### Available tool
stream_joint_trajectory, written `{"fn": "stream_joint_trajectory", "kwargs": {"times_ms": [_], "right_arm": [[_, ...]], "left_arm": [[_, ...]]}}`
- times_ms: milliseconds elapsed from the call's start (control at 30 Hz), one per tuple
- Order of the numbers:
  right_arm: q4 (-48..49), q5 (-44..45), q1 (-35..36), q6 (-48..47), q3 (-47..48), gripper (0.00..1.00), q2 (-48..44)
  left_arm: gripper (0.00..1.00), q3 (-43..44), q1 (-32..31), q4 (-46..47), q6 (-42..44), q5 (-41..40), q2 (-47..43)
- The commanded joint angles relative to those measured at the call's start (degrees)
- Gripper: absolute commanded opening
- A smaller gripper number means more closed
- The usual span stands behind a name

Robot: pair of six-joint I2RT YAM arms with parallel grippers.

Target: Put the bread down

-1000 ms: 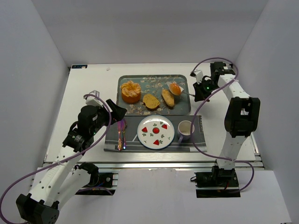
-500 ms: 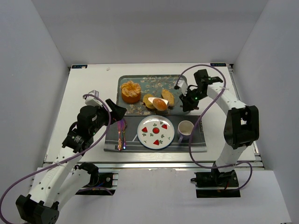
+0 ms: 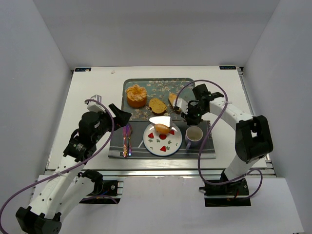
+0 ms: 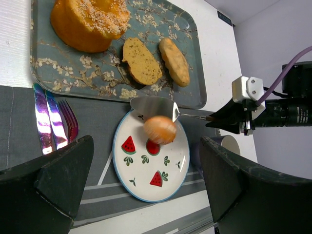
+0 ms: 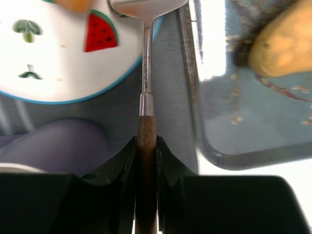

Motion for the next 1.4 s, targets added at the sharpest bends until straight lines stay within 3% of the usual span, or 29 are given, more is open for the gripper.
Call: {"fn": "stream_joint_trajectory", "kwargs": {"times_ms": [0,233,533,767,1133,1367], "right_arm": [[8.8,2.6,0.4,-2.1,-2.8,0.00,-4.7],[17.7,6.5,0.5,-3.7,-8.2,0.00,-9.2],[24.2,9.5,-3.4,16.6,-3.2,0.00,-7.5],[26.1,11.7,-9.0,22.9,0.9,0.00,-4.9],[28.8,28.6,-9.7,15.9,0.7,0.00,4.4],[27.7,27.9,-5.9,8.3,-2.8,0.00,3.6]], "left_arm": [[0.98,-0.5,0.3,-0.6,-0.2,-0.7,-0.9],[0.98,-0.5,0.3,-0.4,-0.1,-0.7,-0.6],[0.98,-0.1,0.3,-0.6,0.0,-0.7,-0.6],[0.98,-0.1,0.3,-0.3,-0.1,-0.7,-0.5],[0.98,0.2,0.3,0.3,0.1,-0.2,0.4],[0.98,-0.1,0.3,0.3,0.0,-0.3,0.4]]}}
